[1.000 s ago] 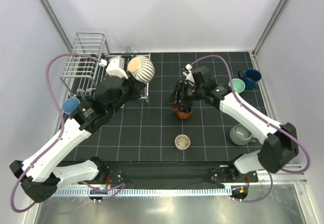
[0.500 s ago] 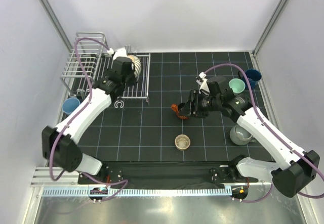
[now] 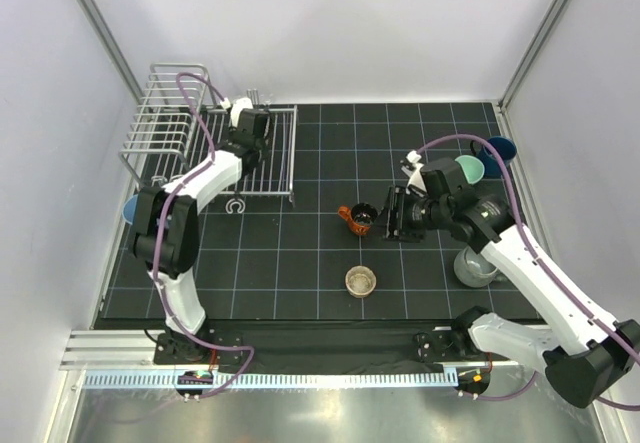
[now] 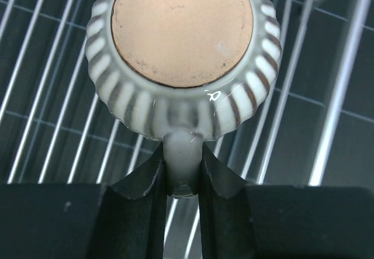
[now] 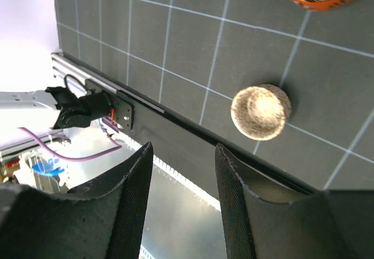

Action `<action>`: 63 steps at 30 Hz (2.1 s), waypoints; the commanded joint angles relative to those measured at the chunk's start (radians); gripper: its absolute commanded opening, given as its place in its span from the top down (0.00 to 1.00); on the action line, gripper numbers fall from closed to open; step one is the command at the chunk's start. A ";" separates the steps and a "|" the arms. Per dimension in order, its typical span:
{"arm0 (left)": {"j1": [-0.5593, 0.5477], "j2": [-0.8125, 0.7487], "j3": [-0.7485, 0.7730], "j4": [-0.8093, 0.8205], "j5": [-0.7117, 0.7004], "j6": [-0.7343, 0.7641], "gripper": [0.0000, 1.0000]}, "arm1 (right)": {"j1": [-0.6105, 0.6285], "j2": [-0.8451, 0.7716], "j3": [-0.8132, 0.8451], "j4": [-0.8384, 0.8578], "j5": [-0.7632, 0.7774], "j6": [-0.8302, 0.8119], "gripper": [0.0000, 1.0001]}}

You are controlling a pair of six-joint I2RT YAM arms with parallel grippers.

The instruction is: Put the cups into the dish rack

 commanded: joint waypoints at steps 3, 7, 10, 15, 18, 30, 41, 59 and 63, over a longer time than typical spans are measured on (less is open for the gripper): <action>0.051 0.057 0.117 0.208 -0.093 0.019 1.00 | -0.036 -0.061 -0.022 -0.070 0.052 -0.026 0.51; 0.062 0.126 0.192 0.213 -0.111 0.044 1.00 | -0.069 -0.069 -0.008 -0.107 0.061 -0.057 0.52; 0.074 0.175 0.228 0.213 -0.137 0.058 1.00 | -0.102 -0.059 -0.002 -0.120 0.047 -0.078 0.51; 0.089 0.217 0.263 0.211 -0.191 0.082 1.00 | -0.128 -0.036 0.004 -0.134 0.035 -0.103 0.51; 0.092 0.229 0.276 0.213 -0.244 0.093 1.00 | -0.149 -0.021 0.007 -0.136 0.026 -0.124 0.51; 0.134 0.272 0.297 0.194 -0.367 0.068 1.00 | -0.175 0.031 0.018 -0.133 0.003 -0.166 0.52; 0.155 0.323 0.311 0.173 -0.439 0.042 1.00 | -0.174 0.051 0.027 -0.133 0.006 -0.173 0.52; 0.180 0.337 0.329 0.073 -0.418 -0.034 0.62 | -0.186 0.057 0.043 -0.137 -0.005 -0.155 0.52; 0.180 0.326 0.323 0.061 -0.407 -0.036 0.52 | -0.186 0.043 0.038 -0.137 -0.005 -0.144 0.52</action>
